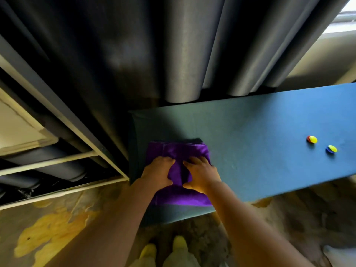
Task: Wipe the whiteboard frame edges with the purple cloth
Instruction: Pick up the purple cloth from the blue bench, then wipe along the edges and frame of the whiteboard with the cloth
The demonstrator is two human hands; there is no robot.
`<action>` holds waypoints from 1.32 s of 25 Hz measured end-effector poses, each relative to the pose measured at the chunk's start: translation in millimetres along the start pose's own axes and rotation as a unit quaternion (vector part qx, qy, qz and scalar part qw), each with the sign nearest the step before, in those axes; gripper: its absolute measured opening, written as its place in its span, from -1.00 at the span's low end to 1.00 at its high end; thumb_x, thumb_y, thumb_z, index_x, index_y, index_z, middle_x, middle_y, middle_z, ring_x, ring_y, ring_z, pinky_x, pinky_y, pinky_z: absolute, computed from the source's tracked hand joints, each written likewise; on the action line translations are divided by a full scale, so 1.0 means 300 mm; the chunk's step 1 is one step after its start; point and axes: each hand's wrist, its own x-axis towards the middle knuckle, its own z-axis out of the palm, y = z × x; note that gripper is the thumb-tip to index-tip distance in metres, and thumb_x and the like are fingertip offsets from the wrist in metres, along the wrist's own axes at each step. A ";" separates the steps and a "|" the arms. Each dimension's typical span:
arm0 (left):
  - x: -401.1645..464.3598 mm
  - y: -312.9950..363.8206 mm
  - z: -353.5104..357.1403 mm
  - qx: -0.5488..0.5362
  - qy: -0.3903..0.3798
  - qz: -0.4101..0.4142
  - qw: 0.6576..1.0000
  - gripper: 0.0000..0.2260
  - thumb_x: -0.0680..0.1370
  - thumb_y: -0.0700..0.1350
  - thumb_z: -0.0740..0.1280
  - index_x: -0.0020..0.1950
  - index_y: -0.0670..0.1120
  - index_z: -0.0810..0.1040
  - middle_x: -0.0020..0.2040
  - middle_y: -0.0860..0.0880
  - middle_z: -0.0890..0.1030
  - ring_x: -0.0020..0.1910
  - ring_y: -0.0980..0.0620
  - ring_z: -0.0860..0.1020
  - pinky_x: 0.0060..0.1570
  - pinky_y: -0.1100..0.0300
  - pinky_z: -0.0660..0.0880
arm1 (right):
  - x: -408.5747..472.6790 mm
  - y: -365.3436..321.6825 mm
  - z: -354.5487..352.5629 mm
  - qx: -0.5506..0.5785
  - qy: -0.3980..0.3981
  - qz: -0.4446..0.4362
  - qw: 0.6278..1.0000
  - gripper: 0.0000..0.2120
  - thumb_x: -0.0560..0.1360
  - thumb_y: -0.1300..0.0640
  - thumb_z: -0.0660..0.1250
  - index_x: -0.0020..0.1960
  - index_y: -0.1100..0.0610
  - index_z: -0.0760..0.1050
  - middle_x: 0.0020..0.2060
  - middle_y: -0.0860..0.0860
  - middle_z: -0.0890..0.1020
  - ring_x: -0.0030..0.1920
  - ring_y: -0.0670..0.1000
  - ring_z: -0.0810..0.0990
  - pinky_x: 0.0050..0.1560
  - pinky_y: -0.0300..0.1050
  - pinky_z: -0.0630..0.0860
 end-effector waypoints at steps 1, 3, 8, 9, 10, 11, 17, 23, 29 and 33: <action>0.004 0.003 0.002 0.001 0.013 0.000 1.000 -0.32 0.40 -0.09 0.43 0.44 -0.05 0.19 0.43 -0.07 0.30 0.41 -0.08 0.23 0.36 -0.04 0.28 | 0.001 0.000 0.002 -0.003 0.007 -0.003 1.000 -0.23 0.32 -0.17 0.40 0.43 -0.06 0.16 0.43 0.02 0.24 0.42 0.18 0.16 0.26 0.26 0.36; 0.001 0.014 0.008 0.012 0.031 -0.007 0.999 -0.37 0.42 -0.12 0.41 0.43 -0.06 0.22 0.41 -0.08 0.33 0.38 -0.08 0.28 0.35 0.01 0.31 | -0.006 -0.005 0.008 -0.010 0.030 -0.004 0.999 -0.27 0.32 -0.17 0.40 0.41 -0.04 0.21 0.38 0.02 0.32 0.37 0.16 0.23 0.24 0.22 0.38; -0.044 0.018 0.048 0.034 0.078 -0.030 0.996 -0.57 0.51 -0.11 0.30 0.36 -0.01 0.34 0.35 -0.04 0.42 0.32 -0.02 0.37 0.30 0.08 0.37 | -0.041 -0.032 0.043 0.003 0.070 -0.019 0.997 -0.59 0.46 -0.03 0.29 0.28 0.03 0.41 0.23 0.03 0.48 0.24 0.11 0.37 0.15 0.06 0.49; -0.053 0.017 0.052 0.029 0.082 -0.035 0.996 -0.60 0.51 -0.10 0.29 0.35 0.00 0.36 0.33 -0.03 0.45 0.30 -0.01 0.38 0.29 0.09 0.37 | -0.045 -0.033 0.044 0.007 0.079 -0.021 0.997 -0.66 0.49 0.00 0.26 0.25 0.04 0.45 0.20 0.03 0.51 0.22 0.10 0.39 0.12 0.04 0.50; -0.062 0.018 0.050 0.023 0.081 -0.039 0.996 -0.63 0.52 -0.10 0.28 0.33 0.00 0.38 0.31 -0.02 0.47 0.29 0.00 0.40 0.28 0.10 0.38 | -0.048 -0.035 0.039 0.009 0.085 -0.025 0.996 -0.70 0.51 0.03 0.23 0.22 0.04 0.47 0.18 0.03 0.53 0.21 0.10 0.41 0.10 0.02 0.51; -0.068 0.017 0.041 0.017 0.076 -0.041 0.996 -0.65 0.52 -0.09 0.28 0.31 0.00 0.41 0.29 -0.02 0.49 0.27 0.01 0.42 0.27 0.11 0.38 | -0.049 -0.037 0.027 0.009 0.082 -0.032 0.996 -0.73 0.52 0.04 0.22 0.19 0.05 0.49 0.16 0.03 0.55 0.20 0.11 0.44 0.09 0.02 0.52; -0.129 0.006 -0.208 0.000 0.059 -0.034 0.998 -0.69 0.48 -0.07 0.31 0.23 0.00 0.51 0.23 -0.03 0.54 0.20 -0.03 0.48 0.20 0.06 0.43 | -0.040 -0.084 -0.208 -0.015 0.080 -0.089 0.993 -0.71 0.49 0.00 0.24 0.19 0.01 0.49 0.18 0.07 0.57 0.20 0.16 0.49 0.12 0.03 0.46; -0.330 -0.001 -0.686 0.008 0.161 -0.031 0.986 -0.77 0.44 -0.07 0.33 0.08 -0.01 0.60 0.07 -0.05 0.62 0.03 0.00 0.55 0.05 0.06 0.50 | -0.095 -0.268 -0.661 -0.045 0.196 -0.182 0.962 -0.71 0.47 -0.02 0.25 0.18 -0.03 0.50 0.16 0.05 0.58 0.17 0.15 0.51 0.08 -0.01 0.44; -0.625 -0.025 -1.133 0.071 0.291 -0.041 0.953 -0.72 0.42 -0.05 0.38 0.12 -0.05 0.60 0.10 -0.07 0.59 0.08 -0.03 0.52 0.04 0.11 0.46 | -0.248 -0.532 -1.113 -0.086 0.303 -0.271 0.910 -0.68 0.46 -0.02 0.28 0.20 -0.04 0.50 0.19 0.00 0.57 0.20 0.11 0.50 0.10 -0.02 0.45; -0.825 -0.038 -1.377 0.099 0.358 -0.034 0.928 -0.75 0.43 -0.07 0.38 0.08 -0.06 0.61 0.02 -0.05 0.61 -0.10 0.09 0.47 -0.12 0.22 0.37 | -0.362 -0.704 -1.355 -0.110 0.360 -0.303 0.876 -0.73 0.47 -0.01 0.28 0.16 -0.05 0.52 0.12 0.03 0.60 0.12 0.11 0.53 -0.02 -0.03 0.45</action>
